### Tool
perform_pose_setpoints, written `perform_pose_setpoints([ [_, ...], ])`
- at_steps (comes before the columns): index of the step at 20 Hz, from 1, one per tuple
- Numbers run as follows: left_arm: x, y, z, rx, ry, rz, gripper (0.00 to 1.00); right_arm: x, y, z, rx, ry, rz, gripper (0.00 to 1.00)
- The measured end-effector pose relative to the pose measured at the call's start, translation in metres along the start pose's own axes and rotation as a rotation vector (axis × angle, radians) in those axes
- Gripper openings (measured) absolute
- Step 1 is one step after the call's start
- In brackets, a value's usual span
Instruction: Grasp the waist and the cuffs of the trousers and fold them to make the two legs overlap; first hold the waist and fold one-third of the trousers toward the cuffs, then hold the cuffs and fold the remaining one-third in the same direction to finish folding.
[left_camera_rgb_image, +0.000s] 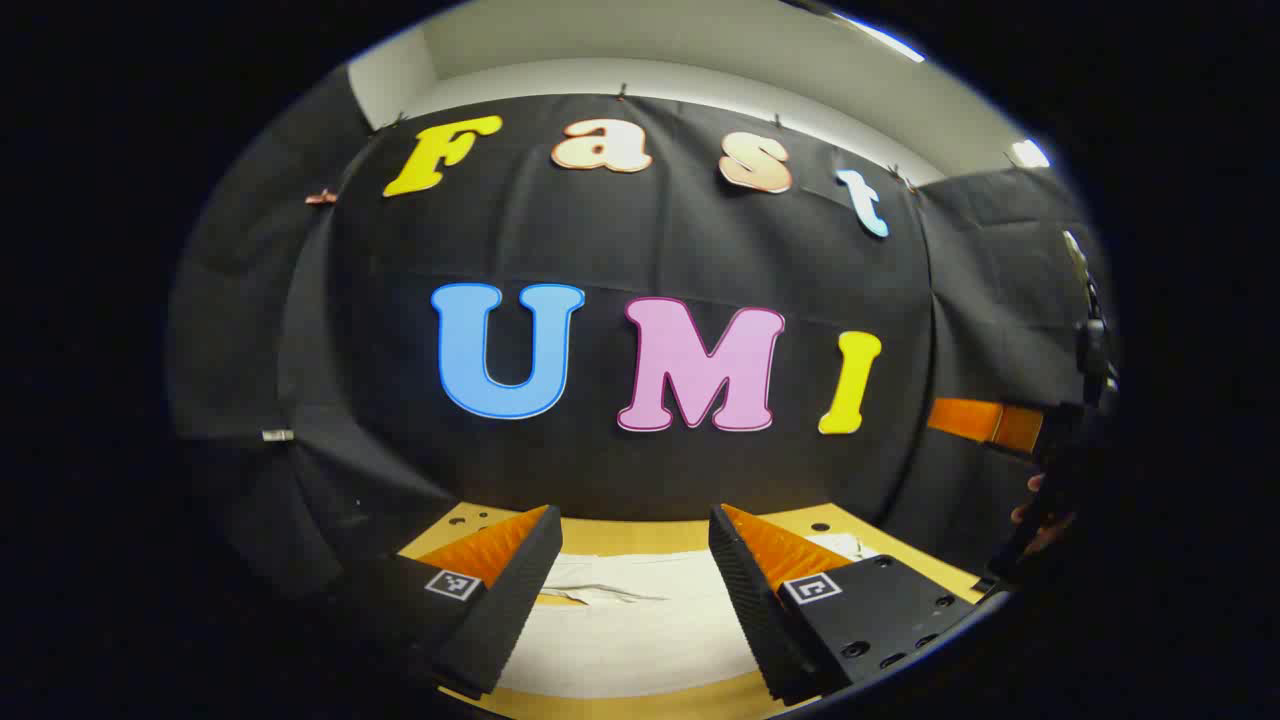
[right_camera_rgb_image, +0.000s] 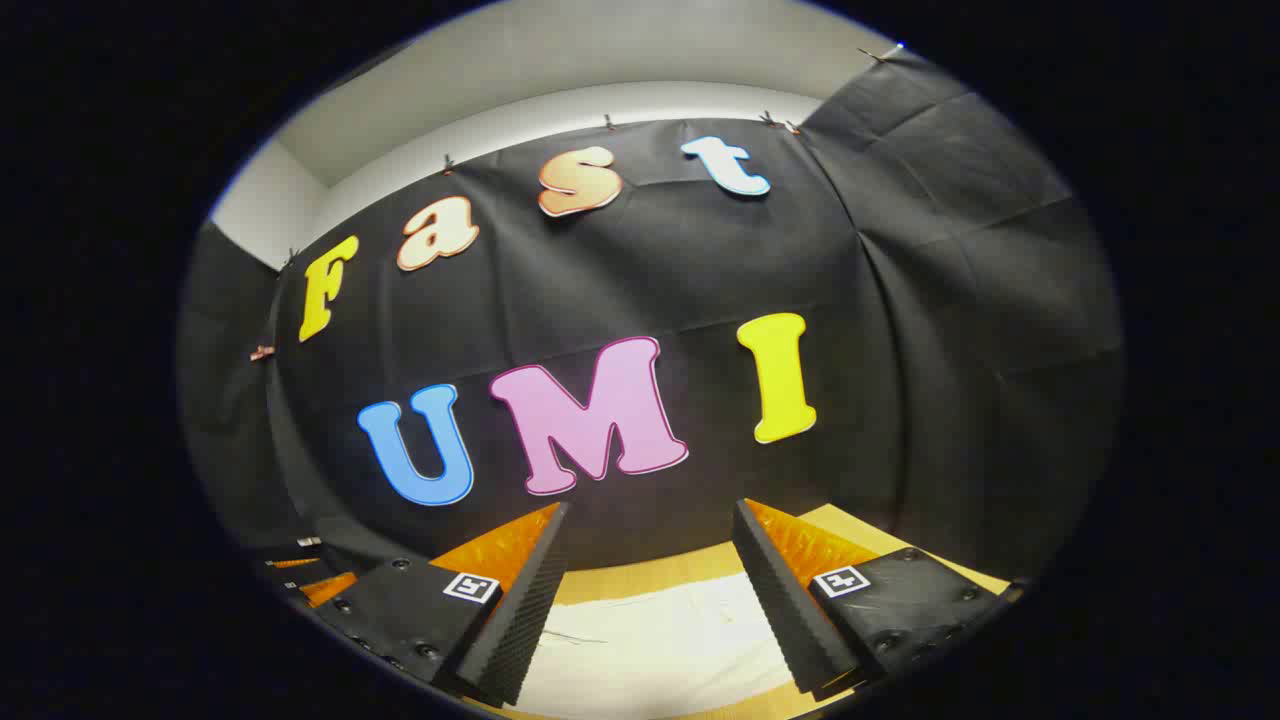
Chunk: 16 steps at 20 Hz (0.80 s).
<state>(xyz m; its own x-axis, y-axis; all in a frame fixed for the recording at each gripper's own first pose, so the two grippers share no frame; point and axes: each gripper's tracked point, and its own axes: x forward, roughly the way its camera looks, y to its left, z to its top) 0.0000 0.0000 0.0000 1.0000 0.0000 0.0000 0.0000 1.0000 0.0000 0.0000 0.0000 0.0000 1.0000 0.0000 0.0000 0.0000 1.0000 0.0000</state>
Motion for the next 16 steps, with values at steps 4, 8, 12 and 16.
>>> perform_pose_setpoints([
  [4,0.001,-0.013,-0.009,0.021,-0.03,-0.138,0.94,0.001,-0.002,-0.008,-0.026,-0.014,-0.03,0.98],
  [8,0.017,-0.01,-0.03,0.007,0.007,-0.122,0.94,0.021,-0.025,-0.043,-0.093,0.104,-0.047,0.98],
  [12,0.036,0.006,-0.058,-0.067,0.106,-0.052,0.93,0.036,-0.052,-0.042,-0.107,0.086,-0.082,0.98],
  [16,0.041,0.015,-0.071,-0.114,0.135,-0.01,0.88,0.045,-0.079,-0.054,-0.158,0.118,-0.106,0.98],
])
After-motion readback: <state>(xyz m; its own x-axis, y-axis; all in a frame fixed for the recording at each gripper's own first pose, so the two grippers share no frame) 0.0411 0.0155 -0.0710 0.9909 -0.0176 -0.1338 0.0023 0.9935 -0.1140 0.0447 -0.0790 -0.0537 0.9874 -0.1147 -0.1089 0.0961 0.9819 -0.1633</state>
